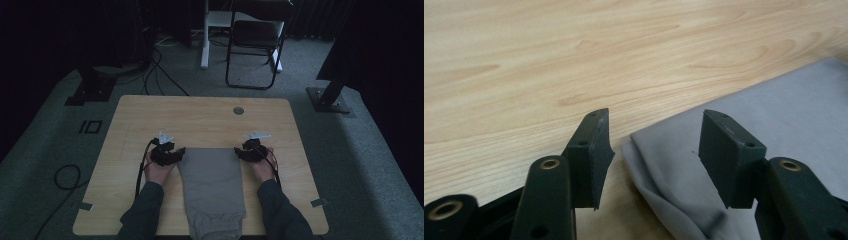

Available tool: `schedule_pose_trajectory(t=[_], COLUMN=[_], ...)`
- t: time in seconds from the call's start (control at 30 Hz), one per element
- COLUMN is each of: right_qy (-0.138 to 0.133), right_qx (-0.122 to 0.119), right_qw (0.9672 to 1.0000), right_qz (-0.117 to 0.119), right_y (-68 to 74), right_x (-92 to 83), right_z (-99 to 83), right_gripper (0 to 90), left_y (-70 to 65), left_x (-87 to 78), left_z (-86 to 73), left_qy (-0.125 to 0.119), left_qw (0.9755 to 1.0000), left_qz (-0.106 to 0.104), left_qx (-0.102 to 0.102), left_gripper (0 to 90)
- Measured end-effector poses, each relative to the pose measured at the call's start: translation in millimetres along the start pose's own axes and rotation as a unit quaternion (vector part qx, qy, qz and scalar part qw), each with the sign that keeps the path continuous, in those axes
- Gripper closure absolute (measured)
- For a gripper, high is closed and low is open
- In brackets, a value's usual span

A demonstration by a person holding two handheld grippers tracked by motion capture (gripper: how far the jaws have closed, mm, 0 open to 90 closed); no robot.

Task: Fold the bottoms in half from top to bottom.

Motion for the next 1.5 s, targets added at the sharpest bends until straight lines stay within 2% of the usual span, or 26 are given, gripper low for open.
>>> schedule_pose_trajectory(t=[0.1,0.17,0.23,0.3,0.43,0.47,0.5,0.57,0.6,0.73,0.87,0.97,1.1,1.13,1.17,1.2,1.23,1.27,1.33,1.37,1.4,1.5], right_qy=[0.004,0.013,0.016,0.016,0.022,0.023,0.022,0.025,0.028,0.038,0.04,0.04,0.026,0.017,0.017,0.0,0.0,-0.019,-0.037,-0.046,-0.053,-0.065], right_qx=[0.0,-0.006,-0.005,-0.002,-0.007,-0.009,-0.01,-0.01,-0.01,0.007,0.0,0.001,-0.001,-0.006,-0.006,-0.013,-0.013,-0.018,-0.024,-0.024,-0.025,-0.033], right_qw=[1.0,0.9999,0.9998,0.9999,0.9997,0.9997,0.9997,0.9996,0.9994,0.9985,0.9985,0.9985,0.9992,0.9994,0.9994,0.9997,0.9997,0.9995,0.999,0.9986,0.9982,0.9973], right_qz=[0.006,0.008,0.006,0.005,0.007,0.007,0.01,0.011,0.018,0.038,0.037,0.037,0.03,0.029,0.029,0.021,0.021,0.015,0.01,0.01,0.01,0.009], right_y=[0.4,1.3,1.3,1.0,4.1,5.7,7.5,8.9,11.4,14.0,14.8,14.1,11.1,10.8,10.8,11.0,11.0,10.0,7.9,6.7,5.7,4.5], right_x=[7.4,17.7,20.7,24.2,24.1,23.8,23.7,23.2,22.8,23.1,22.8,22.6,17.5,14.5,14.5,7.4,7.4,-0.3,-8.7,-13.1,-17.2,-27.8], right_z=[1.8,1.8,1.2,0.4,-0.1,-0.7,-1.2,-1.9,-2.3,-1.7,-1.5,-0.9,14.6,21.3,21.3,36.0,36.0,51.1,65.3,71.7,77.2,87.8], right_gripper=[54.9,53.6,53.6,54.6,60.2,62.3,64.0,66.4,72.1,84.0,87.1,87.7,88.1,88.1,88.1,88.1,88.1,88.1,88.1,88.1,88.1,88.0], left_y=[-1.2,-7.5,-7.5,-8.9,-7.7,-9.8,-10.2,-10.3,-10.6,-15.1,-17.2,-16.9,-16.0,-16.0,-15.9,-15.8,-15.8,-15.2,-14.3,-14.3,-13.5,-13.8], left_x=[7.0,15.6,15.6,20.7,20.5,18.8,18.0,17.3,16.8,16.4,15.8,15.6,12.5,12.5,10.1,4.3,4.3,-2.0,-8.6,-8.6,-15.4,-24.3], left_z=[-1.7,-5.8,-5.8,-9.4,-9.9,-11.0,-11.3,-11.4,-11.5,-11.7,-11.4,-10.4,9.3,9.3,17.3,35.2,35.2,53.0,68.6,68.6,80.5,89.7], left_qy=[0.009,0.024,0.024,0.038,0.038,0.039,0.041,0.045,0.047,0.053,0.05,0.054,0.043,0.043,0.035,0.016,0.016,-0.003,-0.021,-0.021,-0.038,-0.057], left_qw=[1.0,0.9996,0.9996,0.999,0.9988,0.9984,0.9983,0.9982,0.9982,0.9976,0.9976,0.9975,0.9979,0.9979,0.9983,0.9989,0.9989,0.999,0.999,0.999,0.9985,0.9976], left_qz=[-0.002,-0.003,-0.003,0.003,0.01,0.003,0.0,-0.004,-0.007,-0.032,-0.027,-0.026,-0.015,-0.015,-0.013,-0.007,-0.007,0.001,0.003,0.003,0.006,0.002], left_qx=[-0.002,0.012,0.012,0.023,0.03,0.04,0.041,0.04,0.037,0.03,0.039,0.038,0.046,0.046,0.044,0.044,0.044,0.045,0.04,0.04,0.038,0.039], left_gripper=[45.0,44.8,44.6,44.6,51.8,52.9,54.6,60.7,63.6,77.6,81.9,82.8,83.7,83.7,83.7,83.7,83.7,83.7,83.7,83.7,83.7,83.6])
Point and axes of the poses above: each handheld gripper's, and its own axes: x roughly forward along the jaws, z roughly out of its top, y roughly to its left, the point moved 7 cm from there along x, roughly forward along the jaws, and after that the axes turned 12 degrees about z, right-handed, at the moved point
